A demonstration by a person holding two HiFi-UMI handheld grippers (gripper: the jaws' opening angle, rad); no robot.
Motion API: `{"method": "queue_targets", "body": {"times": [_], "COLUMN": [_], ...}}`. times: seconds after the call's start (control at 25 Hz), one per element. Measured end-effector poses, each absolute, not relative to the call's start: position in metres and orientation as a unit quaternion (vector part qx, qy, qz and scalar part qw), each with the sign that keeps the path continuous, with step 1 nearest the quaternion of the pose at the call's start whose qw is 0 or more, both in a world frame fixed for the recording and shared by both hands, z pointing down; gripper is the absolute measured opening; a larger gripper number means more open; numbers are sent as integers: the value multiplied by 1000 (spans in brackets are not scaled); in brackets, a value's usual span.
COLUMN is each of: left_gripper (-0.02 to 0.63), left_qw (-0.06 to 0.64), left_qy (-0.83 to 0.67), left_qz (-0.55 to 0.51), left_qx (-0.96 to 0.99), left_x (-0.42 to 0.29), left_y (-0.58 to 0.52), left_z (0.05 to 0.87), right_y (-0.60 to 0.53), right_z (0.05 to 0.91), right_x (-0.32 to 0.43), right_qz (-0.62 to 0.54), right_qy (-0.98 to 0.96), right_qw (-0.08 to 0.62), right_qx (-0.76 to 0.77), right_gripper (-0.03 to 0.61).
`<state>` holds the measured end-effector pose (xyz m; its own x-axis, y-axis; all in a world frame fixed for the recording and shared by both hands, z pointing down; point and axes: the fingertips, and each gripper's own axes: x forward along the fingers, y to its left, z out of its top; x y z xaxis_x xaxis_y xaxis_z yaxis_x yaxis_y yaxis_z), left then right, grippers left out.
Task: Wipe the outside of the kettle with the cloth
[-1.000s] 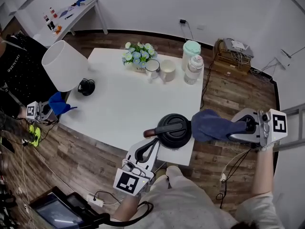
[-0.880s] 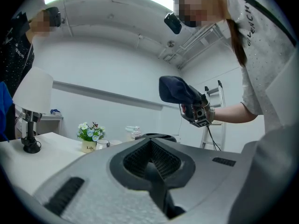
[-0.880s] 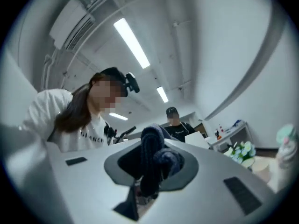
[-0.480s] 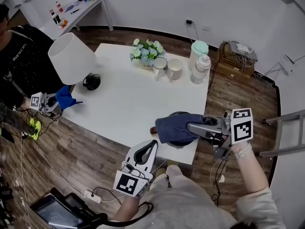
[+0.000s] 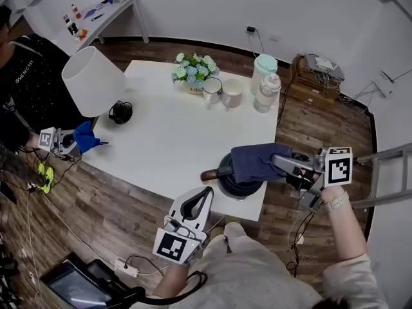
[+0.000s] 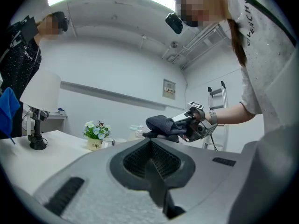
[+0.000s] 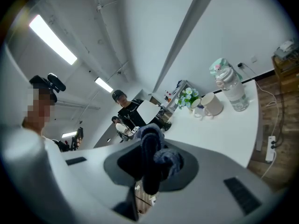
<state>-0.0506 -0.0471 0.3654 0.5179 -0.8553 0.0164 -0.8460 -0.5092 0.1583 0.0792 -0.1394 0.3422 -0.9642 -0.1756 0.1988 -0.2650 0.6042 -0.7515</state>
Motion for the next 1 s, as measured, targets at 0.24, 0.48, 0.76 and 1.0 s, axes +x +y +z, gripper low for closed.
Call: {"method": "queue_targets", "body": {"times": [0.24, 0.48, 0.76, 1.0], "left_gripper": [6, 6, 6, 6], "left_qw": [76, 67, 61, 31], "left_qy": [-476, -460, -447, -444], "left_qz": [-33, -33, -32, -37], "left_qx": [876, 885, 892, 895], "left_x": [-39, -33, -26, -23], "left_y": [-47, -42, -35, -32], "left_z": [368, 366, 359, 347], "right_y": [-145, -142, -127, -73], "right_z": [348, 345, 292, 262], "right_x": [110, 136, 142, 110], "right_qz": [429, 379, 140, -18], "right_qy": [-885, -890, -926, -926], "right_qw": [46, 56, 86, 57], "right_qx": [177, 248, 339, 373], "right_gripper": [63, 63, 63, 63]}}
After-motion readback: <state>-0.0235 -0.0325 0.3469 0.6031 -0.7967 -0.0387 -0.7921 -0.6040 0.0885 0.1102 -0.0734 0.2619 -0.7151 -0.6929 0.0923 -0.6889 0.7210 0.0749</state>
